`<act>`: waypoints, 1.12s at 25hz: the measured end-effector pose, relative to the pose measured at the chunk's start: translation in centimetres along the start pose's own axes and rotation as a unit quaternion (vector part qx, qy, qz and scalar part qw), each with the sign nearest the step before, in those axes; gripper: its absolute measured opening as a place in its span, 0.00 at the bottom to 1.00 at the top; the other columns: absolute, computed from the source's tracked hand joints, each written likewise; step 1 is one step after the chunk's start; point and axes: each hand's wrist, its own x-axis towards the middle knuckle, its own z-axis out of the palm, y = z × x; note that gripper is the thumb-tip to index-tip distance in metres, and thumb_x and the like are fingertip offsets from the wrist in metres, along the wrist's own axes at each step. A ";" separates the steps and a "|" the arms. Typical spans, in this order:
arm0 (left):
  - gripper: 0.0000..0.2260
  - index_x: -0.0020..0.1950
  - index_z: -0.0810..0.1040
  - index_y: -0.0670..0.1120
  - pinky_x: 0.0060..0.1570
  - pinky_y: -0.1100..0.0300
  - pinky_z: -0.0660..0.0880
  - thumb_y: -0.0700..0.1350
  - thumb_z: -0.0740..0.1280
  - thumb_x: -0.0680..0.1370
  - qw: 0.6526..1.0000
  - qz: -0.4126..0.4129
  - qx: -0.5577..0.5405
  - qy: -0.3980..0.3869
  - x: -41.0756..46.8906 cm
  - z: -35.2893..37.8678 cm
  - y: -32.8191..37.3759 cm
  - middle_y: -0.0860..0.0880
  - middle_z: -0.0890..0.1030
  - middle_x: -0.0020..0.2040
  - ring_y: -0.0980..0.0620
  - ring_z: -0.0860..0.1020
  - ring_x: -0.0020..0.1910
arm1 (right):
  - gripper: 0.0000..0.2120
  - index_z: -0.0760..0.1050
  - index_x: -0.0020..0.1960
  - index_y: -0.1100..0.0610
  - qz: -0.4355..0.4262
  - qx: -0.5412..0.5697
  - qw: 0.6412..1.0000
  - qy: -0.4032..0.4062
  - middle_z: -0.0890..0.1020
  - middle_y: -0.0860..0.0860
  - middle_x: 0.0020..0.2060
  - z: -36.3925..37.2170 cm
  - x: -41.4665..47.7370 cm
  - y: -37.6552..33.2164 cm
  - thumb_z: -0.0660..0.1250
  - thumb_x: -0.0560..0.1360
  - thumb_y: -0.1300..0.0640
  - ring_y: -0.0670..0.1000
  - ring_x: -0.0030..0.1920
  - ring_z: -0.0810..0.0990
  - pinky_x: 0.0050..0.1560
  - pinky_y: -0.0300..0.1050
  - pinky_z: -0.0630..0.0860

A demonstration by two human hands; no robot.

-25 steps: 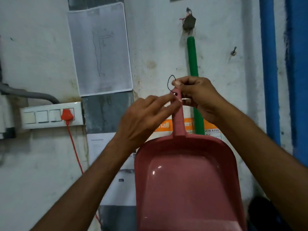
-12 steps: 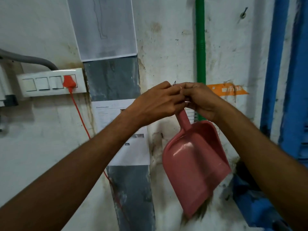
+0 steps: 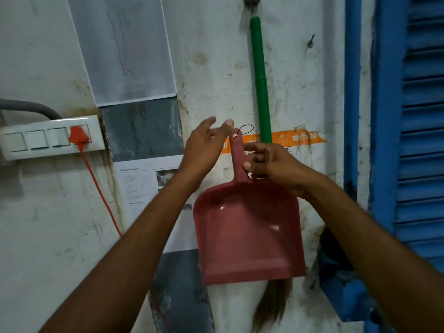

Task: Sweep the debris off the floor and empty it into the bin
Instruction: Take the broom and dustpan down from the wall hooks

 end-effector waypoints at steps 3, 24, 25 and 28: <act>0.18 0.56 0.85 0.50 0.63 0.46 0.79 0.63 0.66 0.80 0.986 -0.105 -0.086 -0.098 -0.5 1.5 0.5 0.52 0.88 0.50 0.51 0.85 0.55 | 0.24 0.69 0.70 0.56 -0.004 0.031 1.000 0.001 0.82 0.59 0.50 -0.1 0.3 0.1 0.70 0.77 0.68 0.51 0.45 0.82 0.45 0.43 0.80; 0.11 0.38 0.73 0.42 0.25 0.61 0.72 0.44 0.68 0.79 0.993 -0.067 -0.039 0.089 13.7 2.8 4.4 0.43 0.79 0.34 0.51 0.71 0.20 | 0.31 0.68 0.72 0.56 -0.108 -0.227 0.915 0.314 0.73 0.53 0.67 -10.2 21.4 -13.6 0.72 0.74 0.47 0.56 0.62 0.77 0.63 0.53 0.77; 0.11 0.38 0.73 0.43 0.25 0.60 0.73 0.44 0.68 0.79 0.993 -0.061 -0.041 0.097 14.4 2.8 4.8 0.43 0.79 0.34 0.51 0.71 0.21 | 0.32 0.67 0.72 0.56 -0.104 -0.218 0.914 0.325 0.72 0.55 0.67 -10.4 22.5 -14.2 0.73 0.72 0.47 0.57 0.63 0.76 0.63 0.55 0.77; 0.11 0.39 0.74 0.42 0.26 0.61 0.73 0.44 0.68 0.79 0.991 -0.051 -0.058 0.106 15.6 3.2 5.9 0.43 0.79 0.34 0.52 0.71 0.20 | 0.32 0.68 0.68 0.57 -0.094 -0.218 0.910 0.341 0.76 0.55 0.63 -10.8 24.8 -15.1 0.75 0.71 0.46 0.56 0.59 0.78 0.59 0.54 0.79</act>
